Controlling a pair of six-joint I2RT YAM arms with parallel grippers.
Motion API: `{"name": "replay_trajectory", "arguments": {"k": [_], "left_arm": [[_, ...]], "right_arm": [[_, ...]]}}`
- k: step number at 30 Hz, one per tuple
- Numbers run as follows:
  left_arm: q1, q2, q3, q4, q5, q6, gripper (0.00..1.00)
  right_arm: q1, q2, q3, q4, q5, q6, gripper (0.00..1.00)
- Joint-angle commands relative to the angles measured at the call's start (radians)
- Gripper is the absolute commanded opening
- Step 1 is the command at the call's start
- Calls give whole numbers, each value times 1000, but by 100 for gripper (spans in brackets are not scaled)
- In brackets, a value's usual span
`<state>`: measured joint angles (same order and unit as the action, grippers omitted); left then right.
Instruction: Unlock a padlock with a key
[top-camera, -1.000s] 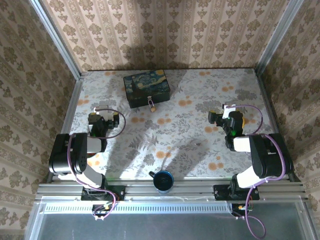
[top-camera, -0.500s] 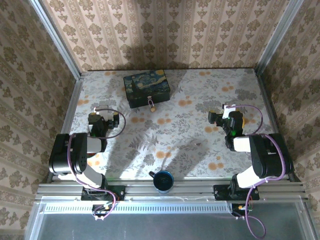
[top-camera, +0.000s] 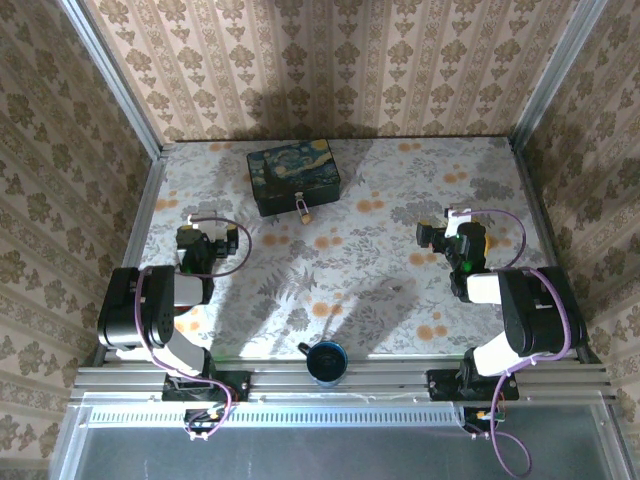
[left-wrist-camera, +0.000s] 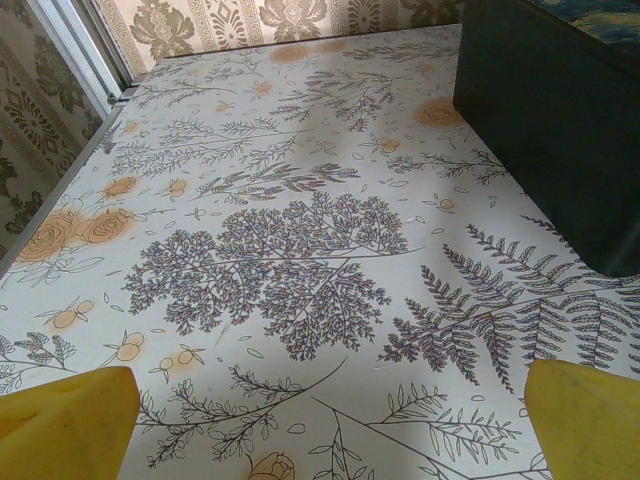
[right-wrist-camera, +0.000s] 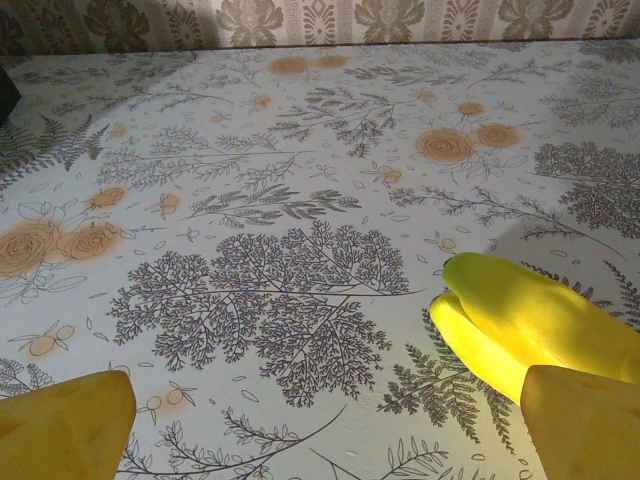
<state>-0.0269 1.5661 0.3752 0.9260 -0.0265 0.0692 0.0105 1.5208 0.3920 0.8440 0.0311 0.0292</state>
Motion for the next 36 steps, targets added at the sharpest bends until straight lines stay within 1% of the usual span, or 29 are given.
{"name": "replay_trajectory", "arguments": {"k": [1,7,16,21,26,30,33,36], "left_arm": [[-5,-8,11,7,5,16,100],[7,-9,16,-5,2,-2,100],[15,-11,15,-4,21,-3,100],[6,-63,-7,-3,-1,-4,100],[-14,-168,-39,-35,-68,0,100],[-42,-287,-29,-165,-137,-20,100],[-65,-382,-18,-270,-148,-54,100],[-110,-477,-28,-323,-199,-81,100]], "right_arm": [[2,7,22,-5,27,3,100],[2,6,24,-7,29,5,100],[4,-73,70,-160,62,17,100],[5,-177,131,-389,116,71,100],[10,-267,150,-544,156,141,100],[36,-368,183,-741,188,195,100],[74,-458,208,-882,209,228,100],[112,-546,231,-1018,221,284,100]]}}
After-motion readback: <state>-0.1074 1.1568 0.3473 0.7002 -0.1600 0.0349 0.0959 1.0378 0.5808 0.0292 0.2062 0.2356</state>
